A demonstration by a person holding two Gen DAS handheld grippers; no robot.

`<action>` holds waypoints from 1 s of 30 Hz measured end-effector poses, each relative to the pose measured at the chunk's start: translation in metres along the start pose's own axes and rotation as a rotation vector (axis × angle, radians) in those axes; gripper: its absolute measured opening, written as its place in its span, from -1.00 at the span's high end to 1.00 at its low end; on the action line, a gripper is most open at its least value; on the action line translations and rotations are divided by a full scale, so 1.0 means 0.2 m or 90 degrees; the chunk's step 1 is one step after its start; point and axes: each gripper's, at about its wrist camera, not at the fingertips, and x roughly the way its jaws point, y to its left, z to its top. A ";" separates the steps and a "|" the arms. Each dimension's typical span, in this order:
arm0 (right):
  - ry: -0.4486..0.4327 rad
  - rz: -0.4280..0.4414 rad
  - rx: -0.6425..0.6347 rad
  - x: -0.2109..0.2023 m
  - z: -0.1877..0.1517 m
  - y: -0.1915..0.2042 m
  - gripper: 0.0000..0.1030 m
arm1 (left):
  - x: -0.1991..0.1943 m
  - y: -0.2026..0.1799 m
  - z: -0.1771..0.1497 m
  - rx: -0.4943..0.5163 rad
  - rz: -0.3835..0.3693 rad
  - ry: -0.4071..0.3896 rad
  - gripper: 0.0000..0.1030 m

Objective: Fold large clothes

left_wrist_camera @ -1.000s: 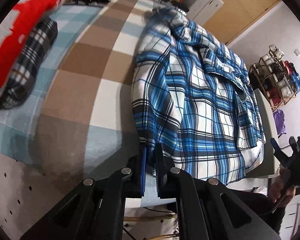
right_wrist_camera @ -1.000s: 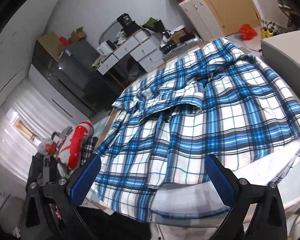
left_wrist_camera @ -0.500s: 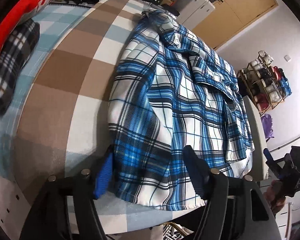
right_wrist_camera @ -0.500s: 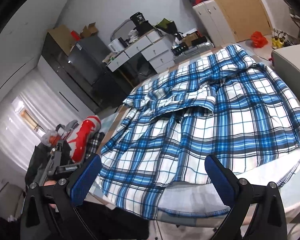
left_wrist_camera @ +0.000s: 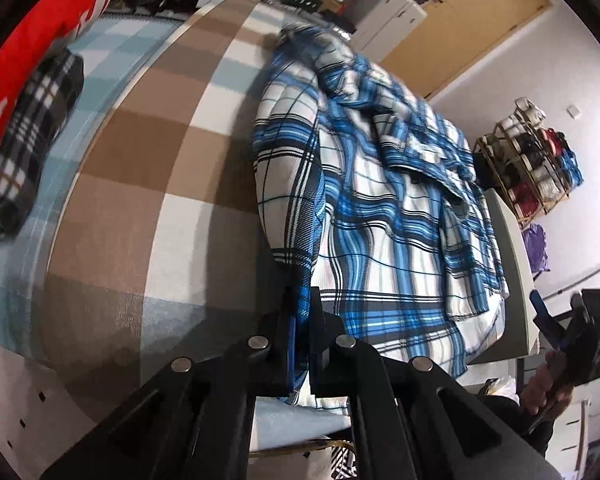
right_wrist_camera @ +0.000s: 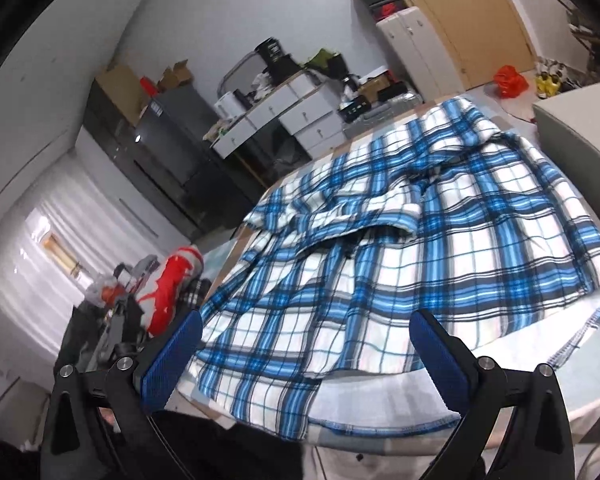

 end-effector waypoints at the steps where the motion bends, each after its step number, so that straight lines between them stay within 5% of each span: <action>1: -0.007 -0.008 0.009 -0.02 0.01 -0.02 -1.00 | -0.02 -0.01 -0.01 0.005 -0.007 0.000 1.00; 5: -0.012 -0.096 0.035 -0.14 0.10 -0.19 -1.00 | -0.05 -0.01 0.01 0.017 -0.019 0.001 1.00; 10: 0.073 -0.212 0.038 -0.20 0.26 -0.42 -1.00 | -0.03 -0.02 0.03 0.038 -0.025 -0.011 1.00; 15: 0.189 -0.212 0.100 -0.07 0.32 -0.65 -1.00 | -0.03 -0.03 0.03 0.038 -0.044 -0.020 1.00; 20: 0.291 -0.300 0.059 0.15 0.36 -0.74 -1.00 | -0.02 0.00 0.03 0.026 -0.047 -0.014 1.00; 29: 0.327 -0.392 0.004 0.30 0.37 -0.76 -0.99 | -0.02 0.00 0.03 0.026 -0.055 -0.017 1.00; 30: 0.333 -0.409 -0.015 0.31 0.35 -0.75 -0.85 | -0.02 0.00 0.03 0.025 -0.058 -0.016 1.00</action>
